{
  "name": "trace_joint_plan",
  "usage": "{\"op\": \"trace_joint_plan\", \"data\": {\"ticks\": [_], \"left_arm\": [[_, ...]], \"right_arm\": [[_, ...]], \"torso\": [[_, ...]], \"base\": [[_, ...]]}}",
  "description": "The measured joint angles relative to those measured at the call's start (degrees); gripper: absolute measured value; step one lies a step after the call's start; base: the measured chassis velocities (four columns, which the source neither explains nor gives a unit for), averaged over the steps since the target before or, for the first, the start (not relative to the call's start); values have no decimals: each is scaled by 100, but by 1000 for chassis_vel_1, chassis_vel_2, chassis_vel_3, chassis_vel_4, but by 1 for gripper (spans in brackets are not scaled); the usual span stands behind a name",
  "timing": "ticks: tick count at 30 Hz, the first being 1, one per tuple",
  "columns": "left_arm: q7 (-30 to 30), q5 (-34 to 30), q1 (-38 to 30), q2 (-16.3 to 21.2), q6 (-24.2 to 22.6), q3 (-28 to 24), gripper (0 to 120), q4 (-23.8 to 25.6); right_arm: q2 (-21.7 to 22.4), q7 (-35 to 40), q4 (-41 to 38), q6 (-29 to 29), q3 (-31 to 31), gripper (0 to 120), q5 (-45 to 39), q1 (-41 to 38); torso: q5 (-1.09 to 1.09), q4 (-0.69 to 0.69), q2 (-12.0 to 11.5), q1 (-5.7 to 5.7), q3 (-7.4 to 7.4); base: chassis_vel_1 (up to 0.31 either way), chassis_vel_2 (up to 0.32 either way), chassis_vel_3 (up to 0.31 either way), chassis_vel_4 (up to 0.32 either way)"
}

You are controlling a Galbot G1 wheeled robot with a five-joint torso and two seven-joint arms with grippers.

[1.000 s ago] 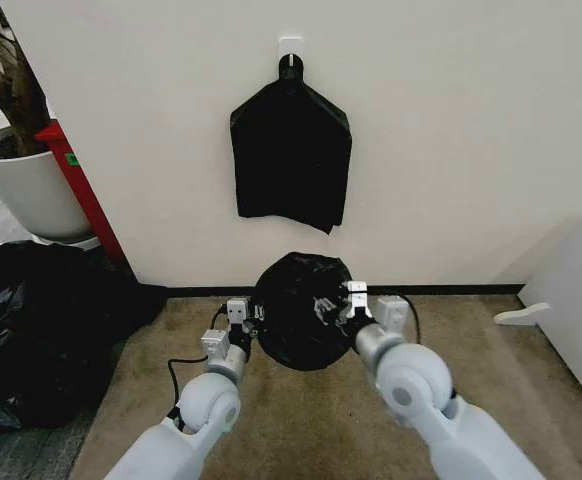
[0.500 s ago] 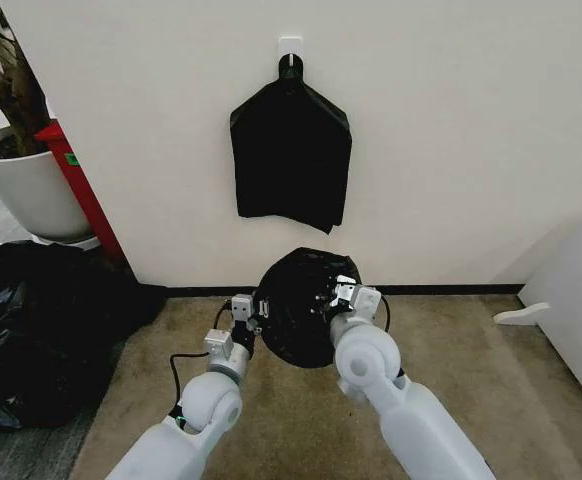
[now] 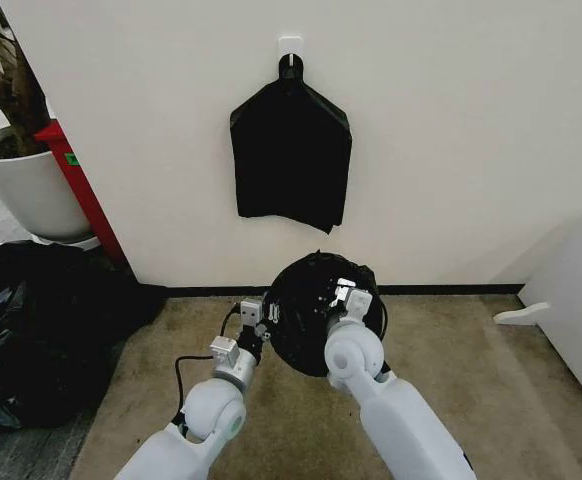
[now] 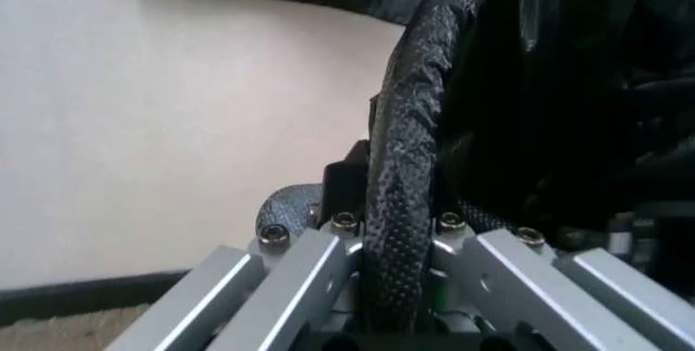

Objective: Place the garbage bag over the trash bin.

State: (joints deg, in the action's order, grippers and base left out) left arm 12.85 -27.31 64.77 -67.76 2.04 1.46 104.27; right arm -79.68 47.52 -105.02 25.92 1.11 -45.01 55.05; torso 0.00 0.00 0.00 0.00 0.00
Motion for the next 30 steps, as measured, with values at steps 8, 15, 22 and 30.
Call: {"op": "trace_joint_plan", "data": {"ticks": [8, 15, 22, 30], "left_arm": [[22, -57, -50, -14, -21, -40, 2, -19], [-110, 29, 1, 9, 81, -97, 2, 127], [-188, 196, 23, -4, 182, -115, 2, 153], [-182, 213, -18, 28, 184, 9, 2, 63]], "right_arm": [[154, 14, -199, 31, 214, 0, -112, 37], [-89, 157, 474, 46, 151, 0, -414, -366], [-150, 226, 773, 30, 131, 0, -401, -526], [161, 443, -75, 13, 401, 0, -465, -211]], "torso": [[0, 0, 0, 0, 0], [0, 0, 0, 0, 0], [0, 1, 0, 0, 0], [0, 0, 0, 0, 0]], "base": [[0, 0, 0, 0], [0, 0, 0, 0], [0, 0, 0, 0], [0, 0, 0, 0]]}}
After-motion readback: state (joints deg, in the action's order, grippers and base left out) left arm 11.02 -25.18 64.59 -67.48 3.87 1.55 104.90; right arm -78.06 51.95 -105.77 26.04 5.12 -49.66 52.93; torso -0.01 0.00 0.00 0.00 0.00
